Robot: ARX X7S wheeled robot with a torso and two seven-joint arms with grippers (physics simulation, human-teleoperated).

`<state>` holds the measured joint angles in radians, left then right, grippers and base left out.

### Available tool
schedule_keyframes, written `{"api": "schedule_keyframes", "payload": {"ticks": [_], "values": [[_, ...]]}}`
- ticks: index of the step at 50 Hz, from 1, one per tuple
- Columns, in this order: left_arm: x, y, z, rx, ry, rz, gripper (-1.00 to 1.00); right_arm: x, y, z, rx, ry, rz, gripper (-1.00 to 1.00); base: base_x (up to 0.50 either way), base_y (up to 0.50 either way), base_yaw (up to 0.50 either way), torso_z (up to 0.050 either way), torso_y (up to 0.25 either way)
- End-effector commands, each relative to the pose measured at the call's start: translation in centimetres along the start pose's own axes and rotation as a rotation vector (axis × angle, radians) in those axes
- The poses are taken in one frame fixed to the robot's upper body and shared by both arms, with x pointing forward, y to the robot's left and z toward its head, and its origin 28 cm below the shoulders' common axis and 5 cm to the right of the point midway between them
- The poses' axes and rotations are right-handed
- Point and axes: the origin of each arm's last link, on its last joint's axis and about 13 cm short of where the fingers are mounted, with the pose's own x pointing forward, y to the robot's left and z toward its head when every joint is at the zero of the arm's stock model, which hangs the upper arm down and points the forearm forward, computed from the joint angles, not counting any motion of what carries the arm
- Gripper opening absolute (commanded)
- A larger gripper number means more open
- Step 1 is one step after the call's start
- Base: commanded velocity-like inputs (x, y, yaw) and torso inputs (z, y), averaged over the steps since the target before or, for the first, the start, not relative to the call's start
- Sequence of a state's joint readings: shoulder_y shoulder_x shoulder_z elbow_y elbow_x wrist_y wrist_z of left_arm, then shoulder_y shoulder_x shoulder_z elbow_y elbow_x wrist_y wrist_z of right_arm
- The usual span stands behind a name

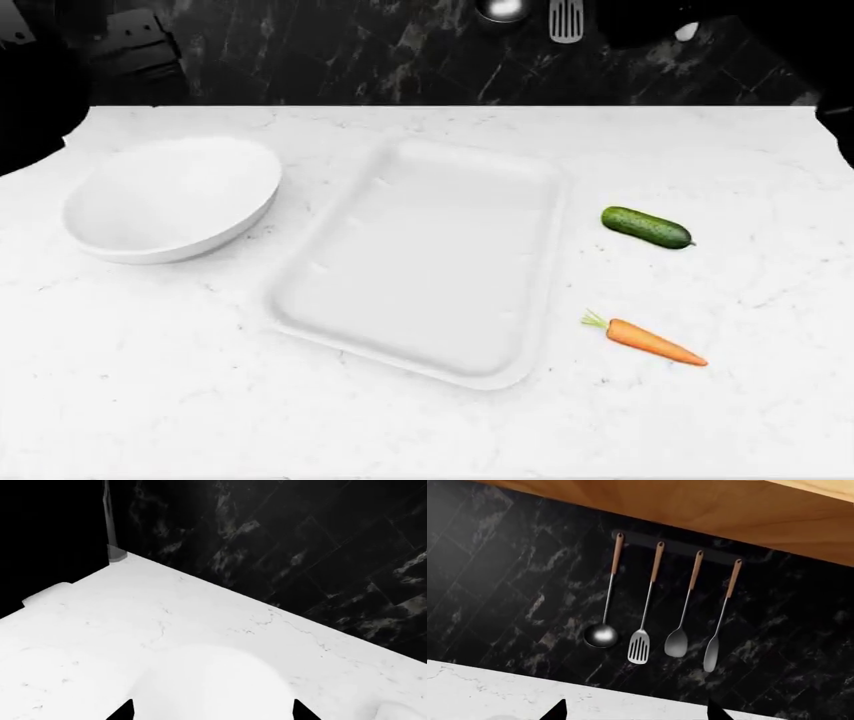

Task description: Place the two vegetables and bowl onto the tray for setting up a vegetable dip station.

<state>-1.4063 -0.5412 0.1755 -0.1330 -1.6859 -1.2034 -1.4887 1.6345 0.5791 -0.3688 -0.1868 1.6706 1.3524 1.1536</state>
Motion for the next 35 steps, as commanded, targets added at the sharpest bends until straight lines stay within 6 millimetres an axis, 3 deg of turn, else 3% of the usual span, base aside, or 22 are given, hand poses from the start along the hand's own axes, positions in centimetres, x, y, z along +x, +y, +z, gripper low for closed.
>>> {"api": "schedule_keyframes", "payload": {"ticks": [1,7,20,35], "values": [[-1.6,2.7,-1.3,-0.002,0.166,0.107,1.0,0.3,0.1,-0.6,0.002,0.019,0.003,1.0,0.0,0.0,0.0,0.0,0.0],[-2.4,3.7,-1.3,-0.005,0.186,0.139,1.0,0.4,0.1,-0.8,0.005,0.029,0.003,1.0,0.0,0.0,0.0,0.0,0.0],[-2.0,5.4,-2.0,-0.035,0.274,0.178,1.0,0.6,0.1,-1.2,0.01,0.042,0.001,1.0,0.0,0.0,0.0,0.0,0.0],[-0.1,3.9,-3.0,-0.156,0.408,0.095,1.0,0.8,0.5,-1.5,0.014,0.051,0.016,1.0,0.0,0.0,0.0,0.0,0.0]]}}
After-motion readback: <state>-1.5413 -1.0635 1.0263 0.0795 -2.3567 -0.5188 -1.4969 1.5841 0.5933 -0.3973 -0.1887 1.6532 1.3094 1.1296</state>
